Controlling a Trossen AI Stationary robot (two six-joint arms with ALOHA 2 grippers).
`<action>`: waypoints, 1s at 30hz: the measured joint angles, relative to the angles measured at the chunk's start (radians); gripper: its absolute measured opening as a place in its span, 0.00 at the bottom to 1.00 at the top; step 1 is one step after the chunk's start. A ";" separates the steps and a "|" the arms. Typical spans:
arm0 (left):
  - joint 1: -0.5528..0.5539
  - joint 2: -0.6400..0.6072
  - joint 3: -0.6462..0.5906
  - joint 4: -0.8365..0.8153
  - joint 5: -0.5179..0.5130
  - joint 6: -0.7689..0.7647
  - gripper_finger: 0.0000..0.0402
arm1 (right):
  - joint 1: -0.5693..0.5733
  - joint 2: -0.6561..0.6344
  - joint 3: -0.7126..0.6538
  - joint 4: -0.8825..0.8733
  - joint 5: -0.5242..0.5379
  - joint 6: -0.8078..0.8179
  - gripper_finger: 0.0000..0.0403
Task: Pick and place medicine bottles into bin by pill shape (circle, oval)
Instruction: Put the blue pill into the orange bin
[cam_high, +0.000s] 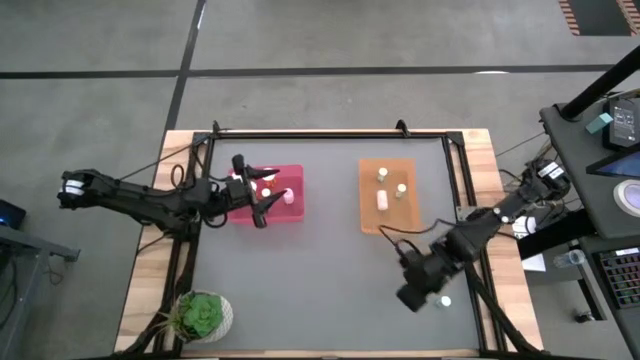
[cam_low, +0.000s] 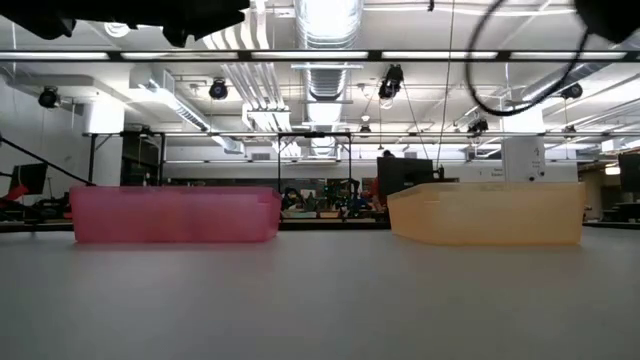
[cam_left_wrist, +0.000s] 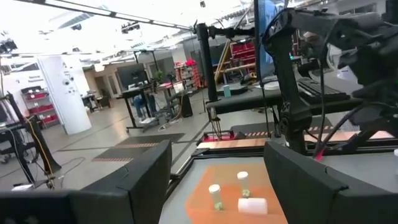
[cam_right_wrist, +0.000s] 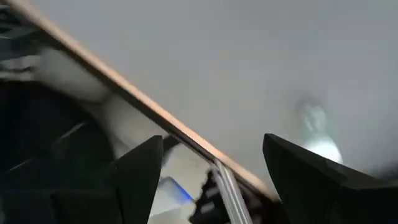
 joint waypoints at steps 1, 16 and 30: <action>0.000 0.004 0.000 0.004 0.000 0.000 0.60 | 0.029 0.000 0.000 -0.027 0.001 0.048 0.67; 0.000 -0.001 0.000 0.025 -0.005 -0.007 0.60 | 0.246 0.000 0.000 -0.246 0.148 0.326 0.67; 0.000 -0.001 0.000 0.023 -0.007 -0.007 0.60 | 0.297 0.011 -0.096 -0.143 0.169 0.406 0.67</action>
